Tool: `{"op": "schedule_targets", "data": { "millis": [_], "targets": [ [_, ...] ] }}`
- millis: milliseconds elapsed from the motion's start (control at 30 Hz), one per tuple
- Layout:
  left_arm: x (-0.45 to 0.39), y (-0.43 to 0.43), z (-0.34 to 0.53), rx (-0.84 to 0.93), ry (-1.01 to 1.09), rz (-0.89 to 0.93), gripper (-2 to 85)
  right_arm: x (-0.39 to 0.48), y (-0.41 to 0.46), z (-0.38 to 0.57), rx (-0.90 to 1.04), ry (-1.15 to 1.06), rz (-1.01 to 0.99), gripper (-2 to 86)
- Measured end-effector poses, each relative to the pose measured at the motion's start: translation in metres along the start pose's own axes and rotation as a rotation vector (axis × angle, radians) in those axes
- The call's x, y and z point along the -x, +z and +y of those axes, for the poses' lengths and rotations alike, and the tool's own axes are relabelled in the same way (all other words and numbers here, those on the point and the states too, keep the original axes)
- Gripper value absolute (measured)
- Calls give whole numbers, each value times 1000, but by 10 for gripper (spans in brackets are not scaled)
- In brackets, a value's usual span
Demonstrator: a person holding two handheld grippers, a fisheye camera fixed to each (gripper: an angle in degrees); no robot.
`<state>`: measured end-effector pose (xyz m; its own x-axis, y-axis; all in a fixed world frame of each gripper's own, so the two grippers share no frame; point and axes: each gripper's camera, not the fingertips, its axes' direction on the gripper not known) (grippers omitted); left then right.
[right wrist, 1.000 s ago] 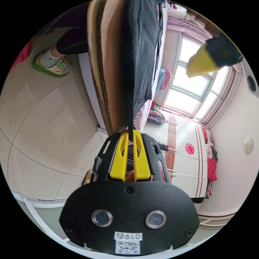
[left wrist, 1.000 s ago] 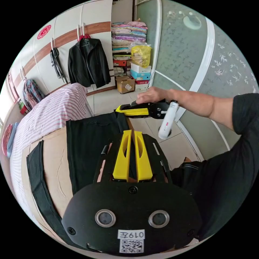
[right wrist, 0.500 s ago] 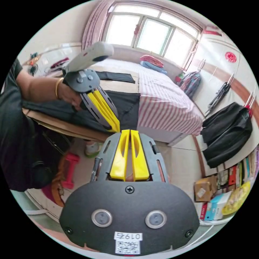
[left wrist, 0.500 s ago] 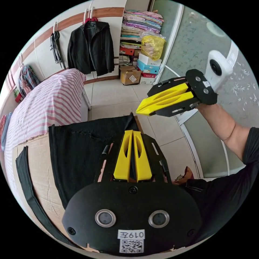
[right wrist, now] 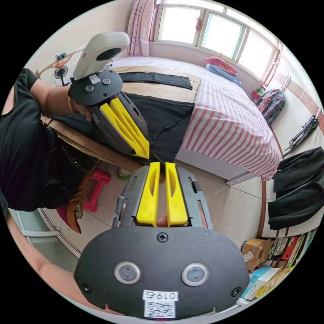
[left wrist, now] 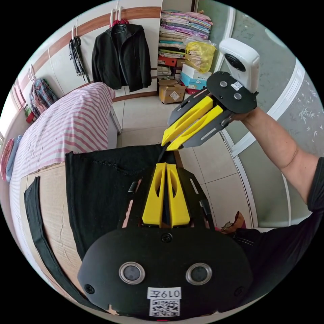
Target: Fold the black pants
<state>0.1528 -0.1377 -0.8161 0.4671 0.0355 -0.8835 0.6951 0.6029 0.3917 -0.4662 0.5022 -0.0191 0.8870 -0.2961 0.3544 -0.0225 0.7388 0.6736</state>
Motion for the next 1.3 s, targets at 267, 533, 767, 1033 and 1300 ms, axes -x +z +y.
{"op": "schedule_targets", "data": {
  "millis": [267,533,767,1033,1300],
  "targets": [
    [-14,18,-6,-9,5,0,8,-115,-22,-14,85,268,-395,-8],
    [-11,42,-12,12,-35,24,8,-188,-29,-9,121,559,-635,-9],
    [9,44,-22,-84,-110,74,6,-221,-46,0,58,648,-765,-9],
    [0,73,-37,12,-93,18,8,-220,-65,-13,70,611,-728,-3],
    [-7,81,-39,11,-77,-39,7,-211,-77,-25,59,615,-667,-7]
  ]
}}
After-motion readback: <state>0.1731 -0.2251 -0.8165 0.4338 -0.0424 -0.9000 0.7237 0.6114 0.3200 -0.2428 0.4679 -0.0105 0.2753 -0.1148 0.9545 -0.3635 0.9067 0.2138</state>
